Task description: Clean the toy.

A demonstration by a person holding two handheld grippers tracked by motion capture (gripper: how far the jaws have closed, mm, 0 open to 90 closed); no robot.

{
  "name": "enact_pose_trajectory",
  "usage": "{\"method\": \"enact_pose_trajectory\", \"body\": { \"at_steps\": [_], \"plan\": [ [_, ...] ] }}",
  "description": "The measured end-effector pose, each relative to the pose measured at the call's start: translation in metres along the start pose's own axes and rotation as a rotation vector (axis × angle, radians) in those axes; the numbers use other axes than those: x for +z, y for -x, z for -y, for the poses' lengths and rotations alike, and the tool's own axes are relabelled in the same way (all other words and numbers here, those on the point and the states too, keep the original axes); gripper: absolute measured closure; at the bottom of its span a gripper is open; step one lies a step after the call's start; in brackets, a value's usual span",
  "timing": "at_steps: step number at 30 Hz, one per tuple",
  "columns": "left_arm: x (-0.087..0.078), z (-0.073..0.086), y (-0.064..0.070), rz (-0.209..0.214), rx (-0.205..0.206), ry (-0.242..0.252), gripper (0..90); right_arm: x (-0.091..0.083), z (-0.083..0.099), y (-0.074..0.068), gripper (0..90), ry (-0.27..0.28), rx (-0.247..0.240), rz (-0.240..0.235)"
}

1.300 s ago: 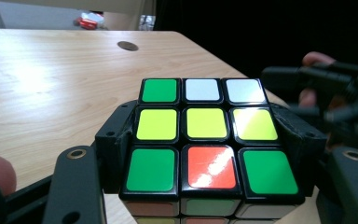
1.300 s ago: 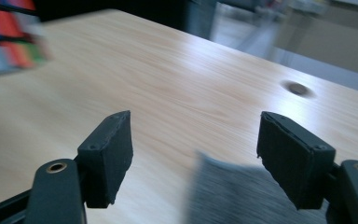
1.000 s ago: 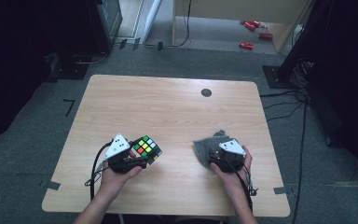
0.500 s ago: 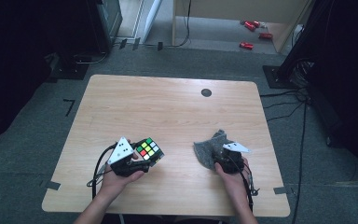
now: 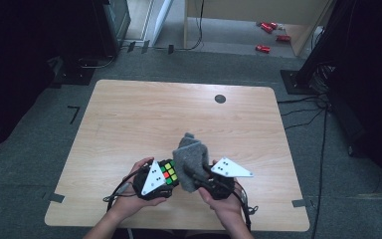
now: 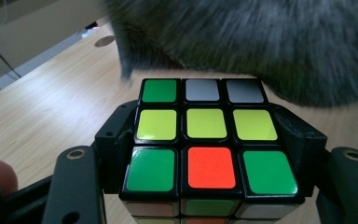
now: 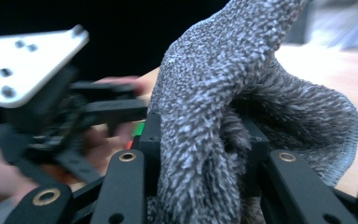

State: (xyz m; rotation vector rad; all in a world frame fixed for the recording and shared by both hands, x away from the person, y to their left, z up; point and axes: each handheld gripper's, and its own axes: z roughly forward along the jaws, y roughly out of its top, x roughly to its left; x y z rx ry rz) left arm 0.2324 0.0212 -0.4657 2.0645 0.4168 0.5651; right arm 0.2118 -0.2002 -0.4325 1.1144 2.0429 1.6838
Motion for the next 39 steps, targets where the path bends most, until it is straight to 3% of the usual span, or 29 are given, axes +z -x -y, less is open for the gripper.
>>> {"method": "enact_pose_trajectory", "body": {
  "at_steps": [2,3,4,7,11,12,14,16,18,20,23,24,26,27,29,30,32,34,36,37,39],
  "plan": [
    [0.001,-0.003,0.004,0.019,-0.003,-0.015,34.5,0.01,0.007,-0.009,63.9,-0.036,0.009,-0.062],
    [0.001,-0.004,0.005,0.016,0.01,-0.03,34.5,0.015,0.012,-0.013,63.8,-0.052,0.005,-0.088],
    [0.001,-0.004,0.008,-0.009,0.034,-0.043,34.6,0.018,0.014,-0.015,63.6,-0.06,-0.004,-0.085],
    [-0.002,-0.004,0.007,-0.025,0.033,-0.033,34.7,0.019,0.014,-0.012,63.5,-0.073,-0.058,-0.011],
    [-0.005,-0.003,0.003,-0.015,0.012,-0.019,34.7,0.011,0.01,0.005,63.9,-0.065,-0.064,0.142],
    [-0.005,-0.003,0.002,-0.016,0.005,-0.015,34.7,0.009,0.009,0.007,63.8,-0.067,-0.065,0.162],
    [-0.005,-0.003,-0.001,-0.024,-0.008,-0.016,34.7,0.005,0.008,0.009,63.7,-0.028,-0.031,0.119],
    [-0.005,-0.002,0.0,-0.028,-0.006,-0.017,34.6,0.004,0.005,0.0,63.4,-0.009,-0.038,0.049],
    [-0.006,-0.003,0.002,-0.023,0.005,-0.007,34.6,0.01,0.004,-0.014,62.7,-0.039,-0.093,-0.016],
    [-0.007,-0.004,0.006,-0.051,0.04,0.001,34.7,0.017,0.007,-0.024,61.9,-0.079,-0.169,0.026],
    [-0.01,-0.003,0.005,-0.05,0.04,0.031,34.7,0.014,0.006,-0.01,61.5,-0.061,-0.093,0.03],
    [-0.011,-0.003,0.004,-0.036,0.033,0.046,34.7,0.009,0.004,-0.002,62.2,-0.047,-0.06,0.066],
    [-0.016,-0.002,0.001,0.009,0.008,0.13,34.7,0.002,0.002,0.01,62.6,-0.036,-0.026,0.126],
    [-0.019,-0.001,0.0,0.031,-0.003,0.173,34.7,-0.002,0.002,0.016,62.6,-0.015,0.016,0.128],
    [-0.023,-0.002,-0.001,0.059,-0.01,0.234,34.6,-0.006,0.002,0.021,62.5,0.021,0.078,0.06],
    [-0.024,-0.002,-0.001,0.058,-0.01,0.247,34.6,-0.005,0.002,0.019,62.6,0.022,0.076,0.02],
    [-0.029,-0.002,-0.004,0.077,-0.028,0.275,34.6,0.0,0.005,0.015,63.0,0.016,0.064,-0.016],
    [-0.033,-0.001,-0.008,0.089,-0.048,0.307,34.6,0.007,0.01,0.016,63.2,-0.011,0.081,-0.012],
    [-0.037,0.0,-0.015,0.105,-0.111,0.395,34.6,0.012,0.017,0.023,63.0,-0.094,0.094,0.017],
    [-0.038,0.0,-0.018,0.111,-0.134,0.421,34.6,0.012,0.019,0.025,62.9,-0.104,0.093,0.017],
    [-0.038,0.001,-0.021,0.115,-0.136,0.423,34.6,0.007,0.017,0.027,62.8,-0.068,0.122,-0.001]
  ]
}}
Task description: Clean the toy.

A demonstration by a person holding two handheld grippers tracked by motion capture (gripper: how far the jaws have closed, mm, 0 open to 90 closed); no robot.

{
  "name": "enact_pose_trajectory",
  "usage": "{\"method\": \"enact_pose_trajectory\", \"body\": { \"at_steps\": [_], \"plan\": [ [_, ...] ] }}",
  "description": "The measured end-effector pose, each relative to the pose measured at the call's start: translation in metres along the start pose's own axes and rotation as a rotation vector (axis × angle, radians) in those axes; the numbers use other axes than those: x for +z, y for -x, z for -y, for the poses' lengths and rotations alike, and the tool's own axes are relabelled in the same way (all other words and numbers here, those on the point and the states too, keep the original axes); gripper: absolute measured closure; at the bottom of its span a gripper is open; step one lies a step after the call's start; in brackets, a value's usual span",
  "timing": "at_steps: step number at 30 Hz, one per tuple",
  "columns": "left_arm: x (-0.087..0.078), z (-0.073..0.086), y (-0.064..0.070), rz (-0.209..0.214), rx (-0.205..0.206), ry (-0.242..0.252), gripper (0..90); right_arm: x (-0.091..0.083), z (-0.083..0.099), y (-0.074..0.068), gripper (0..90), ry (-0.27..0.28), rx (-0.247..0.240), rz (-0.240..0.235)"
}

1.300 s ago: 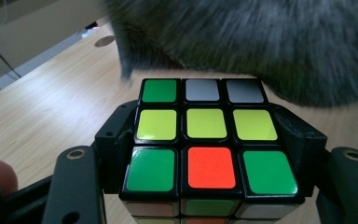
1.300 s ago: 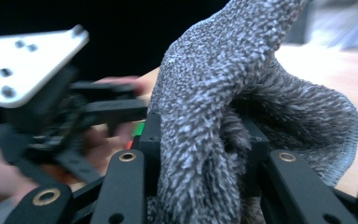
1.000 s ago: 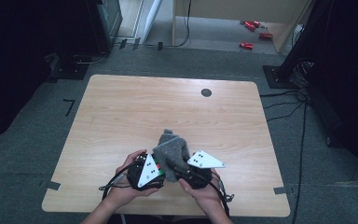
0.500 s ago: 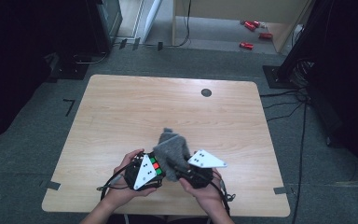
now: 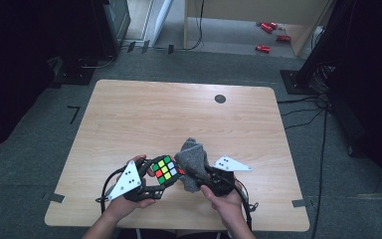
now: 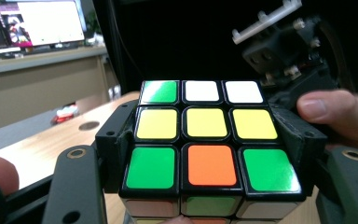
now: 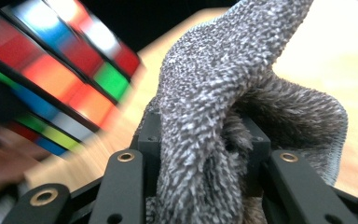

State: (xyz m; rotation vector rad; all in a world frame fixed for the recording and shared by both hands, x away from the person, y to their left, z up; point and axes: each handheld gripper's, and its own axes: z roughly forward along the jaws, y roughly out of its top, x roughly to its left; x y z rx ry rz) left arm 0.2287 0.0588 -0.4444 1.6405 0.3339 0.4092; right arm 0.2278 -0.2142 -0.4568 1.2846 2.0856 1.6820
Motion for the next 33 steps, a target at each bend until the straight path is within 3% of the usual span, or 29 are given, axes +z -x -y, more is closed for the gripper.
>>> {"method": "enact_pose_trajectory", "body": {
  "at_steps": [3,6,8,10,12,13,16,20,22,25,28,29,33],
  "plan": [
    [0.001,0.006,-0.001,0.029,0.012,-0.022,34.6,-0.015,-0.013,-0.008,62.7,0.122,0.012,-0.053],
    [0.005,0.006,0.002,0.042,0.011,-0.019,34.6,-0.02,-0.019,-0.021,62.5,0.18,-0.025,-0.119],
    [0.005,0.004,0.002,0.045,0.008,-0.02,34.6,-0.017,-0.017,-0.022,62.3,0.159,-0.032,-0.109],
    [0.004,0.003,0.0,0.055,-0.01,-0.006,34.6,-0.013,-0.011,-0.014,62.4,0.129,0.001,-0.087],
    [0.004,0.004,-0.004,0.06,-0.056,0.033,34.6,-0.009,-0.007,-0.007,62.5,0.077,-0.013,-0.017],
    [0.004,0.004,-0.005,0.056,-0.059,0.03,34.6,-0.008,-0.004,-0.003,62.5,0.051,-0.016,0.013],
    [0.008,0.007,-0.006,0.045,-0.034,-0.02,34.6,-0.013,-0.008,-0.004,62.1,0.097,0.004,-0.019],
    [0.015,0.01,-0.002,0.104,-0.036,-0.054,34.6,-0.022,-0.017,-0.017,61.4,0.18,-0.014,-0.061],
    [0.015,0.008,0.0,0.099,-0.035,-0.057,34.6,-0.019,-0.015,-0.02,61.0,0.167,-0.034,-0.05],
    [0.015,0.007,-0.002,0.107,-0.069,-0.055,34.6,-0.014,-0.007,-0.014,61.2,0.141,0.0,-0.012],
    [0.018,0.008,-0.004,0.106,-0.094,-0.056,34.6,-0.011,-0.003,-0.01,61.3,0.082,-0.021,0.041],
    [0.02,0.008,-0.004,0.108,-0.1,-0.056,34.7,-0.013,-0.003,-0.008,61.3,0.078,-0.007,0.046],
    [0.026,0.008,0.0,0.13,-0.119,-0.055,34.6,-0.025,-0.013,-0.011,61.2,0.135,0.019,0.018]
  ]
}}
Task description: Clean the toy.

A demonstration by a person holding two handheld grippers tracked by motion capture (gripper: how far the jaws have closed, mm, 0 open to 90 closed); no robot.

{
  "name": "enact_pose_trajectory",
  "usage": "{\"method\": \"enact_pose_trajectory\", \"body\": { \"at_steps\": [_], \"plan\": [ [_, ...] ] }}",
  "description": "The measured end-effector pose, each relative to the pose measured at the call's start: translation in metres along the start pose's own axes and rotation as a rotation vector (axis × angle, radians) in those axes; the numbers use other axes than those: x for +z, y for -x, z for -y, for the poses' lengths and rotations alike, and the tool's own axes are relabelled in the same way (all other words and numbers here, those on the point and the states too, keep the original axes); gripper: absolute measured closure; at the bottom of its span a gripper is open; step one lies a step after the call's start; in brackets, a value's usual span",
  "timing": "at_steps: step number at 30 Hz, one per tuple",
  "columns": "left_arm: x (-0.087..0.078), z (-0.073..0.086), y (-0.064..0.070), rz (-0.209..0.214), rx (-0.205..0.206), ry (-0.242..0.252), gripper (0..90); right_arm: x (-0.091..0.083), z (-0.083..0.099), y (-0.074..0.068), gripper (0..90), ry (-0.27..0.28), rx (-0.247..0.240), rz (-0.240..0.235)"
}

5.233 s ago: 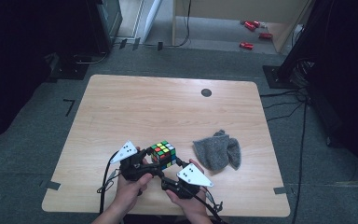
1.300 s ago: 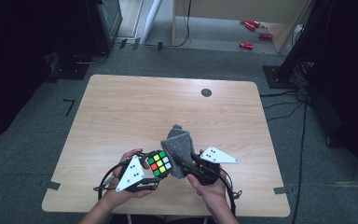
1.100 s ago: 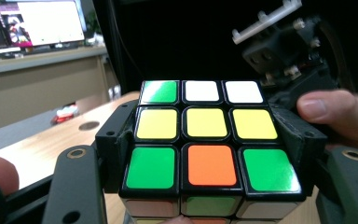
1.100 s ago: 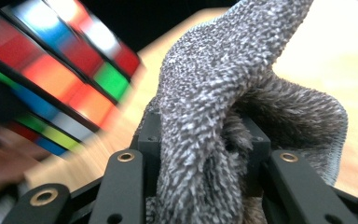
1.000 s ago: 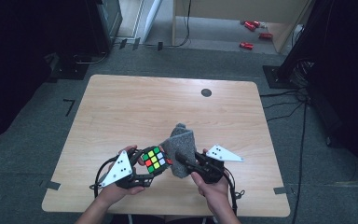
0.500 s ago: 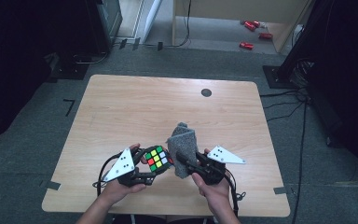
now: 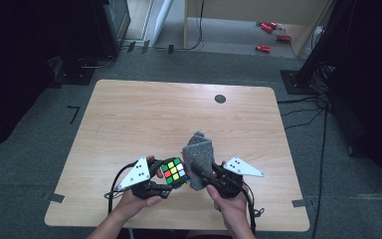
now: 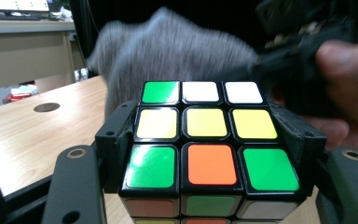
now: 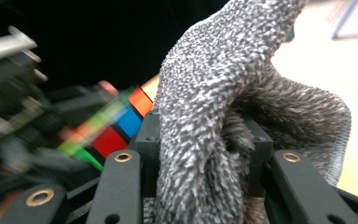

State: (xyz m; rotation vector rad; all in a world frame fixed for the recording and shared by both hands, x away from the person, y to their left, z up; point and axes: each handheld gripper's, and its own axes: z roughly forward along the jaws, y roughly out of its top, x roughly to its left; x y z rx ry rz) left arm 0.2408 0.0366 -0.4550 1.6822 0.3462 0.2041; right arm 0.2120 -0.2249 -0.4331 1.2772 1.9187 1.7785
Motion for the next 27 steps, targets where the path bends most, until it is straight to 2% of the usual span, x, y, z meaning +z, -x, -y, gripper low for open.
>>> {"method": "enact_pose_trajectory", "body": {
  "at_steps": [2,4,7,10,12,15,18,21,24,25,27],
  "plan": [
    [0.004,0.0,0.001,0.017,-0.009,0.002,34.6,-0.005,-0.006,-0.005,61.0,0.024,-0.013,-0.019],
    [0.007,-0.002,0.0,0.027,-0.027,0.006,34.6,-0.006,-0.007,-0.006,61.1,0.028,-0.031,-0.01],
    [0.011,-0.008,-0.001,0.019,-0.042,0.006,34.7,-0.006,-0.003,0.001,61.2,0.019,-0.002,0.001],
    [0.013,-0.013,0.0,0.014,-0.025,0.002,34.6,-0.004,0.0,0.014,61.0,-0.038,0.034,0.032],
    [0.012,-0.013,-0.002,0.011,-0.029,0.008,34.6,-0.004,0.001,0.02,61.0,-0.054,0.056,0.037],
    [0.008,-0.007,-0.003,0.006,-0.036,0.023,34.6,-0.009,-0.004,0.017,60.4,0.004,0.055,-0.003],
    [0.006,-0.004,-0.003,-0.012,0.004,-0.021,34.6,-0.012,-0.009,0.011,60.4,0.057,0.032,-0.033],
    [0.0,-0.005,-0.004,0.005,-0.028,0.012,34.6,-0.005,-0.004,0.01,60.4,0.02,0.005,-0.019],
    [-0.005,-0.007,-0.006,-0.005,-0.031,0.03,34.6,0.011,0.01,0.013,60.7,-0.067,-0.037,0.033],
    [-0.006,-0.007,-0.008,-0.007,-0.038,0.029,34.6,0.015,0.014,0.015,60.7,-0.091,-0.032,0.047],
    [-0.006,-0.005,-0.01,-0.027,-0.038,0.012,34.6,0.014,0.015,0.016,60.7,-0.083,-0.001,0.026]
  ]
}}
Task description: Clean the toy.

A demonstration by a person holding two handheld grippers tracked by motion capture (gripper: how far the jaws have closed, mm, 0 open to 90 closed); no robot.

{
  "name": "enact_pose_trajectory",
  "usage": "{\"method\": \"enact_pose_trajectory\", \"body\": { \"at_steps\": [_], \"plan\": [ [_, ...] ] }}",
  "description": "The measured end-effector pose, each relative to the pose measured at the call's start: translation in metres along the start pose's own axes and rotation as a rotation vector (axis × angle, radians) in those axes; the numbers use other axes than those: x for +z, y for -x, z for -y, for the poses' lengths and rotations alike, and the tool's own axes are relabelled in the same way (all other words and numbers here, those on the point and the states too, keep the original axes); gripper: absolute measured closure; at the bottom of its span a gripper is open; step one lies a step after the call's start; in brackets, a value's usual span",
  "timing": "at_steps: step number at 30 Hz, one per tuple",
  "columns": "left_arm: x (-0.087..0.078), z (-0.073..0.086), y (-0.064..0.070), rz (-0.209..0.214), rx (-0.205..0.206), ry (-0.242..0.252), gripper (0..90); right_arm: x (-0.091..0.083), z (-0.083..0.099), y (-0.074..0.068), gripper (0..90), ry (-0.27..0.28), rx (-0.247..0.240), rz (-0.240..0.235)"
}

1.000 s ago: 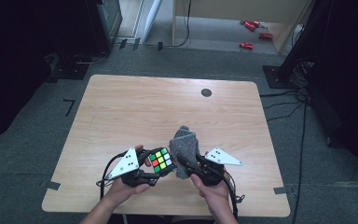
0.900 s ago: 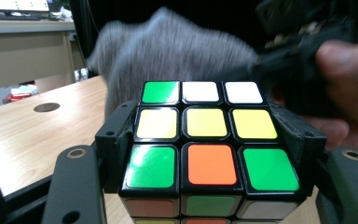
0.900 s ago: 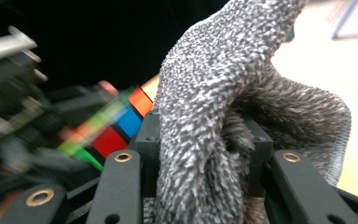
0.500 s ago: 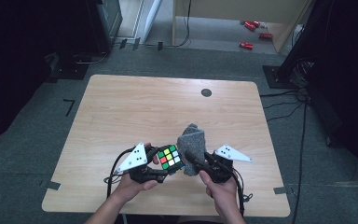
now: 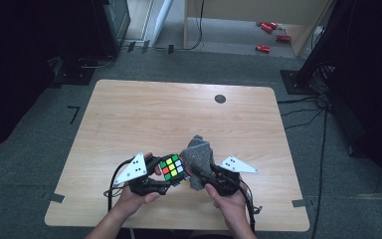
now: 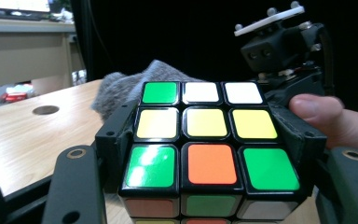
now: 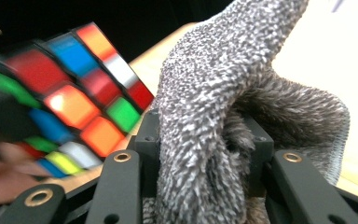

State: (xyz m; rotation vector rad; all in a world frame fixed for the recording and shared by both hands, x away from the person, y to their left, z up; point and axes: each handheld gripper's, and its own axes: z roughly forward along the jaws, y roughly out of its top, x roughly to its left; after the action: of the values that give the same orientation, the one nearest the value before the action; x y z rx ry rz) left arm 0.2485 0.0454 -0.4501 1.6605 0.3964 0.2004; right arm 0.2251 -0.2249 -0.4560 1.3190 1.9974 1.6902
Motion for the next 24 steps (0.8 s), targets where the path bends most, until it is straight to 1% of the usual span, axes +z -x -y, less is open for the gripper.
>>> {"method": "enact_pose_trajectory", "body": {
  "at_steps": [2,3,4,5,6,7,8,9,11,13,14,15,16,17,18,19,22,23,24],
  "plan": [
    [0.001,0.003,0.0,-0.003,0.005,-0.022,34.6,-0.006,-0.005,-0.002,60.6,0.047,0.013,-0.03],
    [0.003,0.004,0.002,0.0,0.019,-0.036,34.6,-0.01,-0.009,-0.004,60.6,0.076,0.014,-0.039],
    [0.004,0.004,0.004,0.003,0.03,-0.041,34.6,-0.015,-0.013,-0.006,60.6,0.109,0.019,-0.052],
    [0.005,0.003,0.006,0.01,0.035,-0.039,34.6,-0.018,-0.015,-0.007,60.5,0.13,0.025,-0.067],
    [0.005,0.003,0.007,0.014,0.034,-0.037,34.6,-0.019,-0.016,-0.008,60.5,0.137,0.027,-0.076],
    [0.005,0.001,0.008,0.02,0.034,-0.03,34.6,-0.018,-0.015,-0.009,60.5,0.132,0.025,-0.074],
    [0.005,0.0,0.009,0.023,0.038,-0.028,34.6,-0.015,-0.013,-0.009,60.4,0.114,0.013,-0.064],
    [0.004,-0.001,0.01,0.023,0.037,-0.024,34.6,-0.013,-0.011,-0.008,60.4,0.099,0.016,-0.057],
    [0.002,-0.001,0.008,0.016,0.033,-0.024,34.5,-0.006,-0.004,-0.005,60.4,0.058,0.039,-0.043],
    [0.002,0.001,0.006,0.011,0.023,-0.031,34.5,-0.004,-0.002,-0.002,60.4,0.039,0.046,-0.036],
    [0.003,0.002,0.006,0.004,0.023,-0.038,34.6,-0.006,-0.004,-0.003,60.3,0.049,0.047,-0.043],
    [0.004,0.003,0.006,-0.009,0.03,-0.055,34.5,-0.008,-0.006,-0.003,60.3,0.063,0.046,-0.051],
    [0.007,0.004,0.007,-0.028,0.051,-0.079,34.6,-0.01,-0.008,-0.004,60.2,0.085,0.047,-0.069],
    [0.008,0.005,0.009,-0.049,0.068,-0.085,34.6,-0.013,-0.012,-0.006,60.1,0.107,0.048,-0.086],
    [0.009,0.005,0.01,-0.054,0.068,-0.081,34.6,-0.014,-0.013,-0.008,60.1,0.116,0.038,-0.091],
    [0.009,0.004,0.011,-0.044,0.057,-0.072,34.5,-0.014,-0.013,-0.009,59.9,0.114,0.031,-0.088],
    [0.005,0.001,0.011,-0.03,0.054,-0.051,34.5,-0.006,-0.004,-0.008,59.7,0.082,0.016,-0.046],
    [0.003,0.001,0.01,-0.027,0.048,-0.04,34.5,-0.001,0.002,-0.006,59.8,0.051,0.005,-0.009],
    [0.002,0.0,0.009,-0.025,0.04,-0.03,34.5,0.003,0.006,-0.004,59.9,0.017,-0.002,0.013]
  ]
}}
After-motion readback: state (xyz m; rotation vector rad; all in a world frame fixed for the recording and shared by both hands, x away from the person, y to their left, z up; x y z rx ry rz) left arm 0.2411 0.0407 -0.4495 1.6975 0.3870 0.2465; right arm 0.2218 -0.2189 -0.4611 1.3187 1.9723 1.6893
